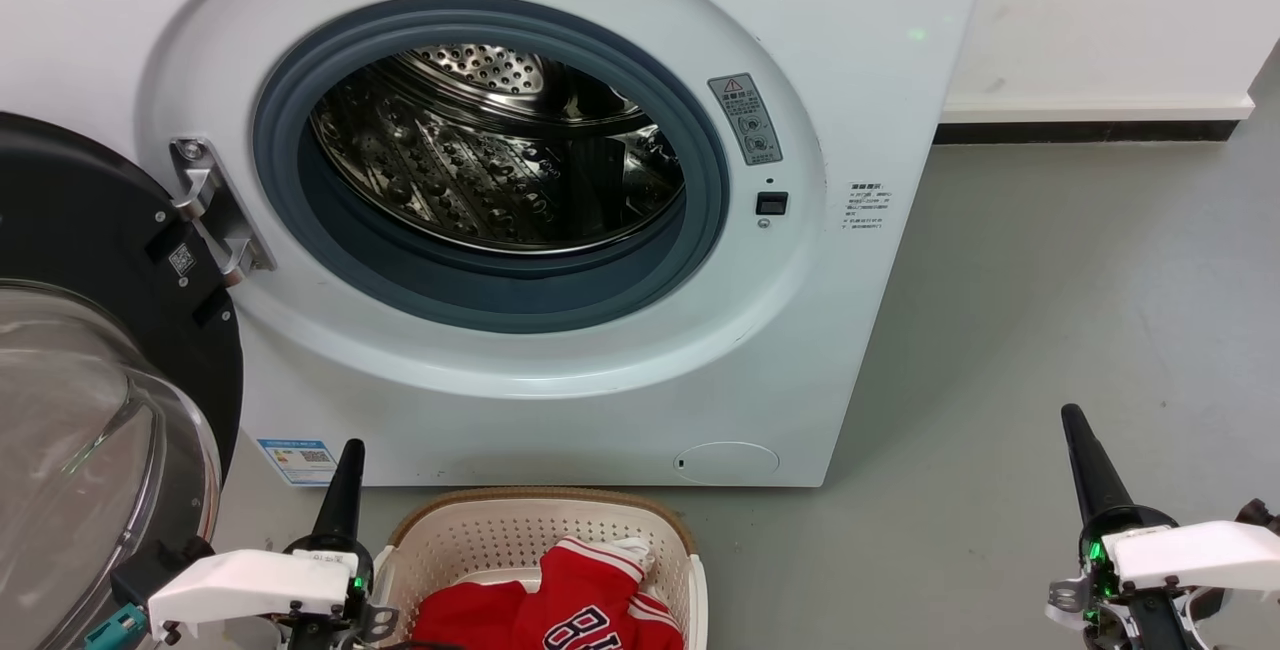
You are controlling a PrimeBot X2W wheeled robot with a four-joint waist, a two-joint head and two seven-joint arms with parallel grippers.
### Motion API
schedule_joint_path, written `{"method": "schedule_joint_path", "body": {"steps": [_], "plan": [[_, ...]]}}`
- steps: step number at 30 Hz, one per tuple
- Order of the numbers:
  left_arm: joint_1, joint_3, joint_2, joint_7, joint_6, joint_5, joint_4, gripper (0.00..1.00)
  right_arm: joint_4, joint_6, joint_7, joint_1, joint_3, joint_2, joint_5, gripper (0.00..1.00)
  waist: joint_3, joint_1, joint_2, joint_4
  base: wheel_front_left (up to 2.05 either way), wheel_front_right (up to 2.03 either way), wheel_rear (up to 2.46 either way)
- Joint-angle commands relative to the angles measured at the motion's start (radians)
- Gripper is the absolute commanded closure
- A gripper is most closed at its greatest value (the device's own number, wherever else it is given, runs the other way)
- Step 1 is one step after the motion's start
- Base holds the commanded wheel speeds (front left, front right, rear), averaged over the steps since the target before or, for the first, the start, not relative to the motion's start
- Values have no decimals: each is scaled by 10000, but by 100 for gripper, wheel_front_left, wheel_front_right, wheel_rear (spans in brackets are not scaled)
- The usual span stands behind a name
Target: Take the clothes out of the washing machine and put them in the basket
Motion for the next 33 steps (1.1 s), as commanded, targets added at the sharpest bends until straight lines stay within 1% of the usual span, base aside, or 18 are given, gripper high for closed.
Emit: {"method": "schedule_joint_path", "body": {"steps": [1, 33], "plan": [[-232, 31, -6, 27, -72, -164, -23, 100, -23, -1, 57, -205, -16, -46, 195, 100, 0, 0, -1, 2, 0, 0, 0], [-580, 226, -22, 665, -252, -2832, 150, 100, 197, -3, 681, -493, -54, -56, 3005, 100, 12, -1, -1, 94, 0, 0, 0]]}}
